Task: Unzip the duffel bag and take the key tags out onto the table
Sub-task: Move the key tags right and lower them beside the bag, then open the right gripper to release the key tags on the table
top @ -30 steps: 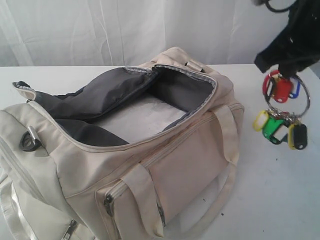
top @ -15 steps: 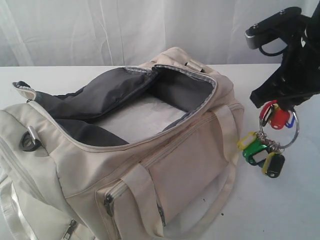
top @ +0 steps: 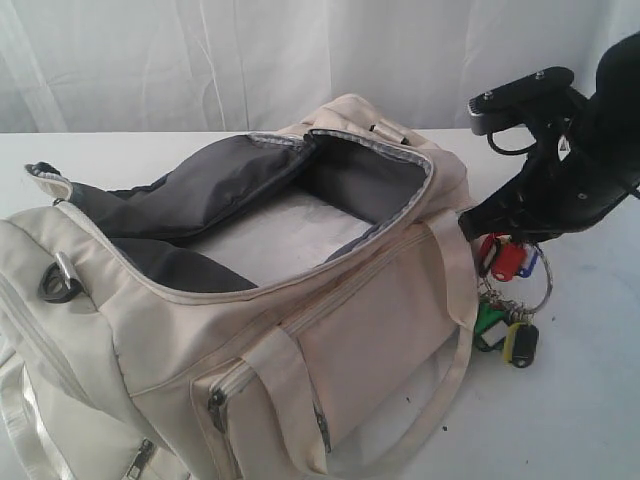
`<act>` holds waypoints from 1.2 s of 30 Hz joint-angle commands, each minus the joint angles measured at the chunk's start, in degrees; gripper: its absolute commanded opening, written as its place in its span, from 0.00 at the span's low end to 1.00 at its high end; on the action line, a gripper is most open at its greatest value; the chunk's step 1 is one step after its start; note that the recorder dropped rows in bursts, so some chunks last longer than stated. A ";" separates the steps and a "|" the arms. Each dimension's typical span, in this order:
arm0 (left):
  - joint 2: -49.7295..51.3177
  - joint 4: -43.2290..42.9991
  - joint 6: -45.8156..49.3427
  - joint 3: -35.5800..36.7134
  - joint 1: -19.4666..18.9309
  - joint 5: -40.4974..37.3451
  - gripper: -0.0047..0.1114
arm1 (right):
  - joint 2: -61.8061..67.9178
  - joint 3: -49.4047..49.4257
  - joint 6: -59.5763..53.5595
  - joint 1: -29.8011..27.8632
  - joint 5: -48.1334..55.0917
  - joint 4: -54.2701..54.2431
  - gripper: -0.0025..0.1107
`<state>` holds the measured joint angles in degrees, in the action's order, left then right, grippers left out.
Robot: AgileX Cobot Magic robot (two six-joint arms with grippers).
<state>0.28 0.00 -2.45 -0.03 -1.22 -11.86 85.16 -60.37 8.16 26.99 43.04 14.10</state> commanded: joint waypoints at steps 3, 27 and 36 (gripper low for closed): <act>-0.28 0.00 -0.33 0.03 0.11 0.05 0.04 | -0.23 4.68 3.08 -0.29 -7.13 0.32 0.02; -0.28 0.00 -0.33 0.03 0.11 0.05 0.04 | 8.08 13.80 5.75 -0.29 -16.45 0.93 0.02; -0.28 0.00 -0.33 0.03 0.11 0.05 0.04 | 9.23 13.80 4.14 -0.29 -17.80 -2.68 0.05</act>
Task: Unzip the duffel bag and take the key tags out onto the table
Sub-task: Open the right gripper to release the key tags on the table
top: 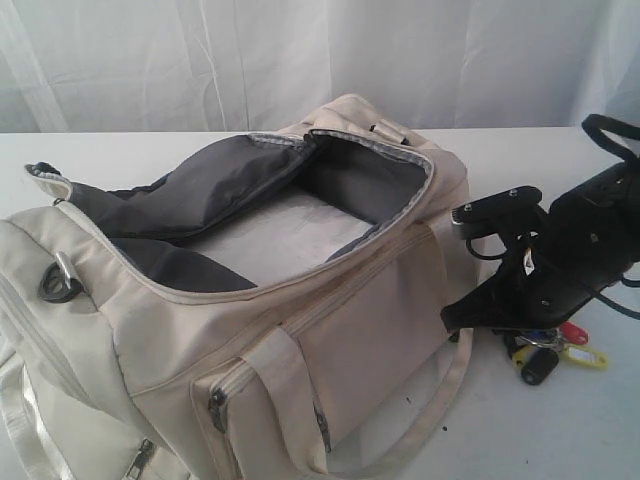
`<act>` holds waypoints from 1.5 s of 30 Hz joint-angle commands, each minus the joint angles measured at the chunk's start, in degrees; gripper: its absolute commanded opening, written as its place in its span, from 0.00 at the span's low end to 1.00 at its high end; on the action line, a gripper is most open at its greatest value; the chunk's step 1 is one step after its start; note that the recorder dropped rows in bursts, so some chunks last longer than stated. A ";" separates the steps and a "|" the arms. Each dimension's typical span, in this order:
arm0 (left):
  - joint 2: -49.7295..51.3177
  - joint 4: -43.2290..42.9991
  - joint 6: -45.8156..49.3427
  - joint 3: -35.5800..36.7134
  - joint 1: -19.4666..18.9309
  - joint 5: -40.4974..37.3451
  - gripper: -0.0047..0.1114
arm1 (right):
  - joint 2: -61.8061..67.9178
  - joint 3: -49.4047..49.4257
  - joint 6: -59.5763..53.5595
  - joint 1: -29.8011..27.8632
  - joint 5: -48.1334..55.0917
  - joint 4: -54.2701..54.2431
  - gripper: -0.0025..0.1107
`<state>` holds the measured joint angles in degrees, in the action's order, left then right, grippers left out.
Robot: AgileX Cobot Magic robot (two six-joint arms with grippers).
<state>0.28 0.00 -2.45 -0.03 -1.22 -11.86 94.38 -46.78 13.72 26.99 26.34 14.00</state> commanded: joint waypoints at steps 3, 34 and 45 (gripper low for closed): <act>-0.28 0.00 -0.33 0.03 0.11 0.05 0.04 | 0.00 0.21 -5.30 -0.29 -0.53 -6.43 0.15; -0.28 0.00 -0.33 0.03 0.11 0.05 0.04 | -34.55 -3.72 -13.72 -0.17 6.51 -9.48 0.02; -0.28 0.00 -0.32 0.03 0.11 -0.08 0.04 | -35.12 -3.72 -13.72 -0.17 6.51 -9.37 0.02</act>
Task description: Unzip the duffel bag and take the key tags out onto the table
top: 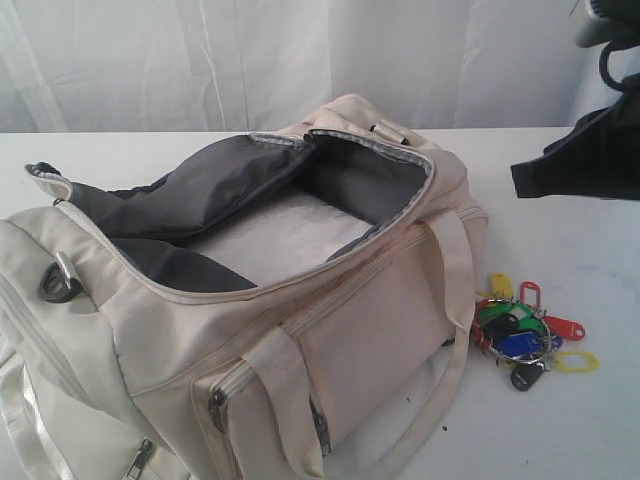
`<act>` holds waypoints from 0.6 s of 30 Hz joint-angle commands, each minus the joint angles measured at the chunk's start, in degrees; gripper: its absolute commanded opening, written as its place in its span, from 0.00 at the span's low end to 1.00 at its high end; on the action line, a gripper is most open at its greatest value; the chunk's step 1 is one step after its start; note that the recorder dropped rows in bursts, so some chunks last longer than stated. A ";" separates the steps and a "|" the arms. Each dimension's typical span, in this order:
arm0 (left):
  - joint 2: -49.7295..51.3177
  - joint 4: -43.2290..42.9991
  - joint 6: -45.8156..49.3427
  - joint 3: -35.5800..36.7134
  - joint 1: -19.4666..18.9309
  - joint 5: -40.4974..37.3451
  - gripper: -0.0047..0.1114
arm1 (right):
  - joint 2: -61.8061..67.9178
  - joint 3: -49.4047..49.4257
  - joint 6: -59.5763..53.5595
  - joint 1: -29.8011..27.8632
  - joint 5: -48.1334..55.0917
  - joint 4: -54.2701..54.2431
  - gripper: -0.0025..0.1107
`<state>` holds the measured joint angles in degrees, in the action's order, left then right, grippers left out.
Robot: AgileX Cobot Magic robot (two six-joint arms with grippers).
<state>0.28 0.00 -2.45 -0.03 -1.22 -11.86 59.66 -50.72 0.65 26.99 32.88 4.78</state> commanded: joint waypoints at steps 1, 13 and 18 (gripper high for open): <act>-0.28 0.00 -0.32 0.03 0.11 -0.08 0.04 | -0.39 0.22 -0.65 -0.17 -0.02 -0.15 0.02; -0.28 0.00 -0.32 0.03 0.11 -0.08 0.04 | -0.67 0.22 -10.72 -0.03 0.13 5.27 0.02; -0.28 0.00 -0.32 0.03 0.11 -0.08 0.04 | -0.67 0.22 -10.72 -0.03 0.13 5.27 0.02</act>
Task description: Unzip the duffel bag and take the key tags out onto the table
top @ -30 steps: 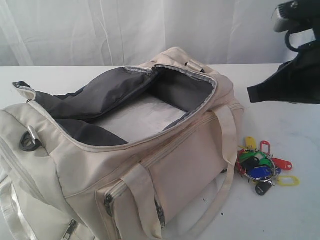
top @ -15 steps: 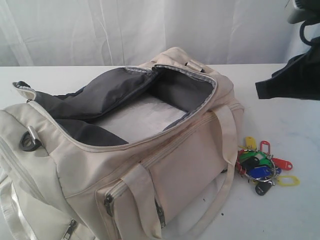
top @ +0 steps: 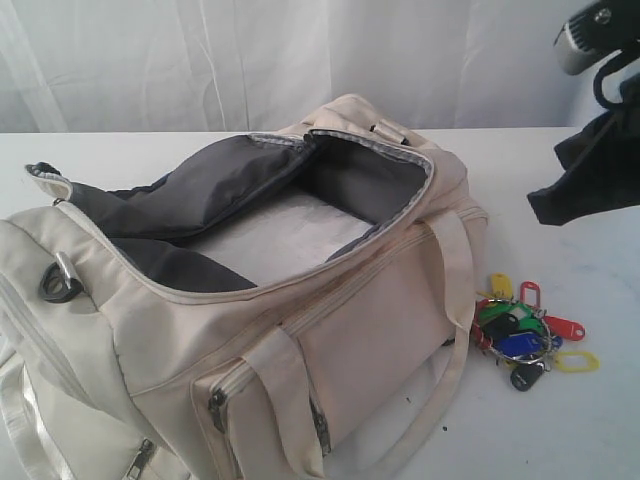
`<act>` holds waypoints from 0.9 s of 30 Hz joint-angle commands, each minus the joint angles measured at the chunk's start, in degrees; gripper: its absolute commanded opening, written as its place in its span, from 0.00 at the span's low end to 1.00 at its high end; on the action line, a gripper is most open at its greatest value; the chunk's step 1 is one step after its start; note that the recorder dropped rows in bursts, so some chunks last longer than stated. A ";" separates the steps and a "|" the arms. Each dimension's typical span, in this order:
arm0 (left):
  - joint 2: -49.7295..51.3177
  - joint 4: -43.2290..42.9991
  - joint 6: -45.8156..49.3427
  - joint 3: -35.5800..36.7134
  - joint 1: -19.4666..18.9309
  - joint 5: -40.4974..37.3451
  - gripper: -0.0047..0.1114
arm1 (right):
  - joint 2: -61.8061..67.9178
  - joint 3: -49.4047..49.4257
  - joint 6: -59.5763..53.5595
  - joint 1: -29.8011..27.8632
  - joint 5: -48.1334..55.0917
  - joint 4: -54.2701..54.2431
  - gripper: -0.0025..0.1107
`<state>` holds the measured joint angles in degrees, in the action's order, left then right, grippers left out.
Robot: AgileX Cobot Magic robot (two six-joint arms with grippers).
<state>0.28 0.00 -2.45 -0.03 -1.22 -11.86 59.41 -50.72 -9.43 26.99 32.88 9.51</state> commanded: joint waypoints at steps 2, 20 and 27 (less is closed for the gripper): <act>-0.28 0.00 -0.32 0.03 0.11 -0.08 0.04 | -0.73 0.22 -0.64 -0.03 0.27 0.59 0.02; -0.28 0.00 -0.32 0.03 0.11 -0.08 0.04 | -36.75 13.19 20.25 -0.75 4.18 -4.39 0.02; -0.28 0.00 -0.32 0.03 0.11 -0.08 0.04 | -42.27 28.79 20.25 -0.56 -17.41 -5.60 0.02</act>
<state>0.28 0.00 -2.45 -0.03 -1.22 -11.86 19.06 -28.49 10.52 26.50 26.54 4.08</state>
